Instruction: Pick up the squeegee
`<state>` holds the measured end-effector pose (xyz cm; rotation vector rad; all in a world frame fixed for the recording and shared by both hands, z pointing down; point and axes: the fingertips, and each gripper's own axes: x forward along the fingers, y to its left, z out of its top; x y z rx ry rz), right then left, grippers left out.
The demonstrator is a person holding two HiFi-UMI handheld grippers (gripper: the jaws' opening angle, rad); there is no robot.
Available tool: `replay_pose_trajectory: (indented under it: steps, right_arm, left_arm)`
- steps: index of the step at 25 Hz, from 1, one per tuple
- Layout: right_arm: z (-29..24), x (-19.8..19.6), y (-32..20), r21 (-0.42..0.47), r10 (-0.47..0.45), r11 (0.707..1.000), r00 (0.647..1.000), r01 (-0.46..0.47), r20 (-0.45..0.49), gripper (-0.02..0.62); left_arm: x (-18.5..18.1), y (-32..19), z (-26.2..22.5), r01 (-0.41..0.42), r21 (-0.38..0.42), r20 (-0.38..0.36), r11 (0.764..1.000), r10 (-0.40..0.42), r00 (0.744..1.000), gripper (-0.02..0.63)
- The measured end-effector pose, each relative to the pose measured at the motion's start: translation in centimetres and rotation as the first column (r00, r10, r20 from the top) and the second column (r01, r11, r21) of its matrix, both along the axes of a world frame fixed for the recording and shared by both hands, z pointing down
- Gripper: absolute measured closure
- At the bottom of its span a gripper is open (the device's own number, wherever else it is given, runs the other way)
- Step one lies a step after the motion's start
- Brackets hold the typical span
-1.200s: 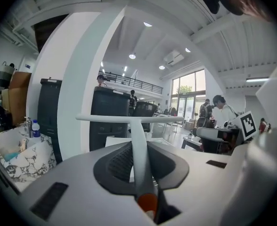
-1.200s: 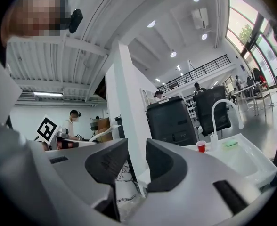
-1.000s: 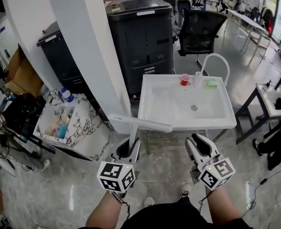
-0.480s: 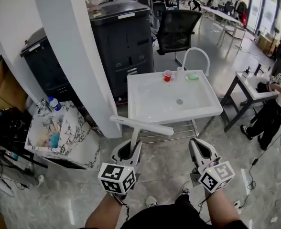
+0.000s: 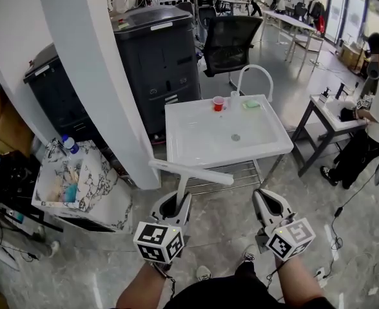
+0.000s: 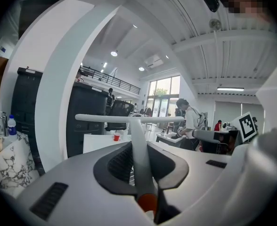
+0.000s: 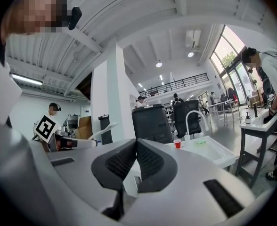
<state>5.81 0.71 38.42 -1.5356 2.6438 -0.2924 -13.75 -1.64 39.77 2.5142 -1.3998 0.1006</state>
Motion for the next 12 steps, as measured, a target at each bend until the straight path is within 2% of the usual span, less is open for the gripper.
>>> replay_pose_trajectory:
  steps: [12]
  right_arm:
    - [-0.13, 0.82, 0.26, 0.007, -0.010, 1.000, 1.000, 0.010, 0.004, 0.578]
  left_arm:
    - [1.03, 0.48, 0.04, 0.008, 0.003, 0.004, 1.000, -0.008, 1.000, 0.529]
